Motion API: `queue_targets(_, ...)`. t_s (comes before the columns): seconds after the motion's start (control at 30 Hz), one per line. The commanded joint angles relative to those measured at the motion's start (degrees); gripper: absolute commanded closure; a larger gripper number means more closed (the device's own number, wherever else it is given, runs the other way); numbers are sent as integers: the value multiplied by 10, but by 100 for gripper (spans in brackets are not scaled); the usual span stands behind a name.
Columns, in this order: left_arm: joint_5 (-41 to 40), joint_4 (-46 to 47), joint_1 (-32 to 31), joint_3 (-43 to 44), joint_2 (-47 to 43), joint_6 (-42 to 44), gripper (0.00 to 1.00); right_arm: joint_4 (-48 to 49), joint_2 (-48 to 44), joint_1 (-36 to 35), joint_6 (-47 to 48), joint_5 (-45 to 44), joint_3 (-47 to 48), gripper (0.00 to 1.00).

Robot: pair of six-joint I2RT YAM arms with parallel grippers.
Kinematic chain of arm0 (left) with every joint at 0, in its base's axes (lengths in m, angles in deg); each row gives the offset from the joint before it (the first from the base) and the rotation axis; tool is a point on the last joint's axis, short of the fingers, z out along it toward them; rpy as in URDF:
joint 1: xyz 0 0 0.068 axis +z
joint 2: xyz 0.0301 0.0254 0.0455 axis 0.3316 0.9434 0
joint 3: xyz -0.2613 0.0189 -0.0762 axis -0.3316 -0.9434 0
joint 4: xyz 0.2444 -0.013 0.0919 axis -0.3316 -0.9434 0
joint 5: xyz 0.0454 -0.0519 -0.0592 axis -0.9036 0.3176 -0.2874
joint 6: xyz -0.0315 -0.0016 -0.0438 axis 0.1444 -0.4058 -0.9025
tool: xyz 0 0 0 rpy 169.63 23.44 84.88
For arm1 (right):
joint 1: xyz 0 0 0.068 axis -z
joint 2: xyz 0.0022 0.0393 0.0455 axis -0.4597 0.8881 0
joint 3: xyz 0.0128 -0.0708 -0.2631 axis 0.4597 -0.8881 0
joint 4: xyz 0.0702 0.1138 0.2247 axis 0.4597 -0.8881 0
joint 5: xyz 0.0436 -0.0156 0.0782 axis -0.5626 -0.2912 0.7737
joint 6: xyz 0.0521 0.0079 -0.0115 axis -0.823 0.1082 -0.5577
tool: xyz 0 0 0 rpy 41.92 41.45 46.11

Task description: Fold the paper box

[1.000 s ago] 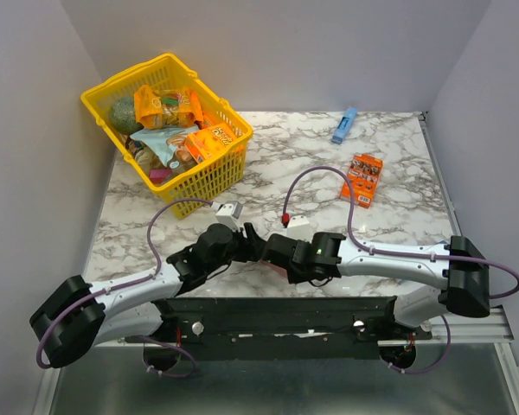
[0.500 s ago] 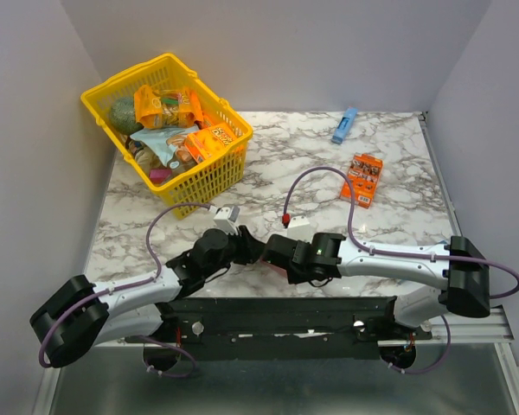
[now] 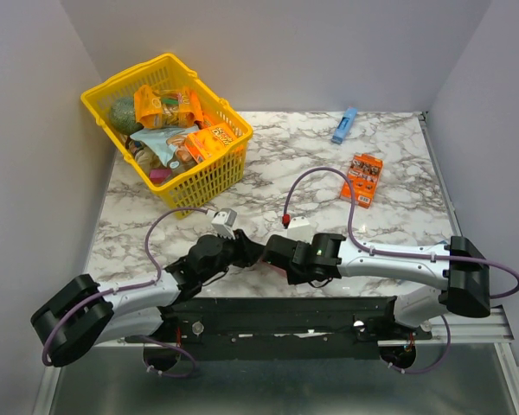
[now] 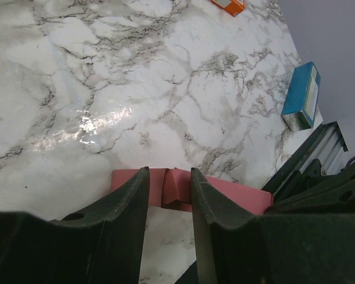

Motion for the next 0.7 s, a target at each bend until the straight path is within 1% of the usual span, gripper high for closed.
queue_targets(0.0,19,4,0,-45,38,21,61,-33,20,-1,-10,4,-34,98)
queue_targets(0.07,19,28,0,-52,58,23,63,-34,19,-1,-10,2,-33,98)
queue_targets(0.1,34,37,0,-54,65,24,64,-35,20,-1,-10,1,-33,98)
queue_targets(0.27,52,104,0,-70,104,27,70,-37,19,-1,-11,0,-33,98)
queue_targets(0.33,53,123,0,-80,113,23,71,-38,17,-1,-12,-1,-34,98)
queue_targets(0.47,49,137,0,-93,115,16,83,-39,16,-1,-14,-1,-34,98)
queue_targets(0.5,50,138,0,-94,114,17,83,-38,16,0,-14,-1,-34,98)
queue_targets(0.53,50,135,0,-92,111,17,82,-38,18,-1,-13,-1,-34,98)
queue_targets(0.6,53,120,0,-85,103,22,56,-38,19,-1,-13,0,-33,97)
queue_targets(0.63,53,80,0,-68,86,28,51,-38,19,-1,-13,0,-33,97)
queue_targets(0.67,49,52,-1,-55,76,34,50,-37,19,-1,-12,0,-33,98)
